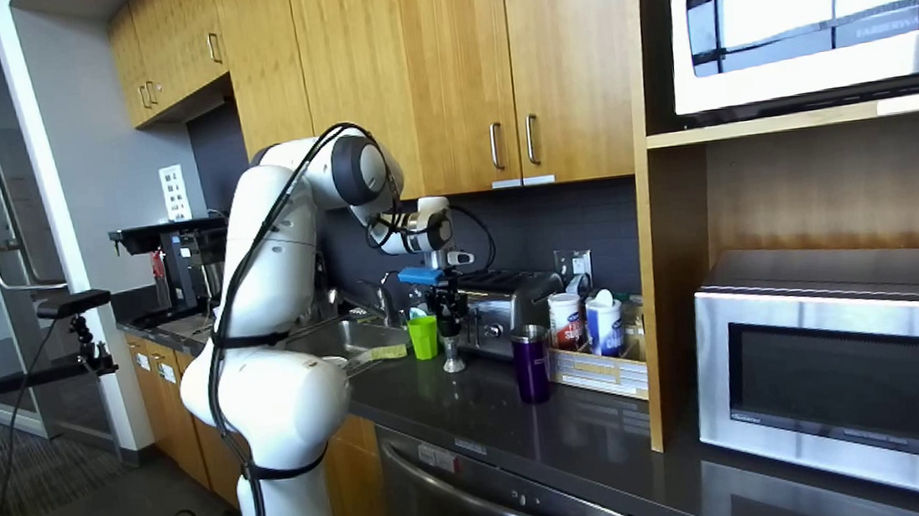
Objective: Put the container with a black lid in the wooden seasoning rack on the right
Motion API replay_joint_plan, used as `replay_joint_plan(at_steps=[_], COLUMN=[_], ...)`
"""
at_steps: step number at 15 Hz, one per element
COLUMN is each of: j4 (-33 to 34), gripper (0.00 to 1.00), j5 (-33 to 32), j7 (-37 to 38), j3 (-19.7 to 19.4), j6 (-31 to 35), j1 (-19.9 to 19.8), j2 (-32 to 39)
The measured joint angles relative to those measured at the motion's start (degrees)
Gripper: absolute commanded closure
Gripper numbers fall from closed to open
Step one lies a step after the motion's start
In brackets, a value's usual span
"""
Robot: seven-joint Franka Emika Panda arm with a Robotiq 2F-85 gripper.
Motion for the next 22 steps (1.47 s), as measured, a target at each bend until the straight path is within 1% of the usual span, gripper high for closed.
replay_joint_plan(at_steps=[11,18,22], j4=[0.00,-0.68,-2.71], gripper=[0.61,0.61,0.61], j5=[0.00,0.00,0.00], j7=[-0.09,-0.10,-0.09], j3=[-0.05,-0.07,-0.11], j6=[-0.83,-2.25,-3.98], j1=[0.00,-0.12,-0.38], j2=[-0.81,-3.64,-6.23])
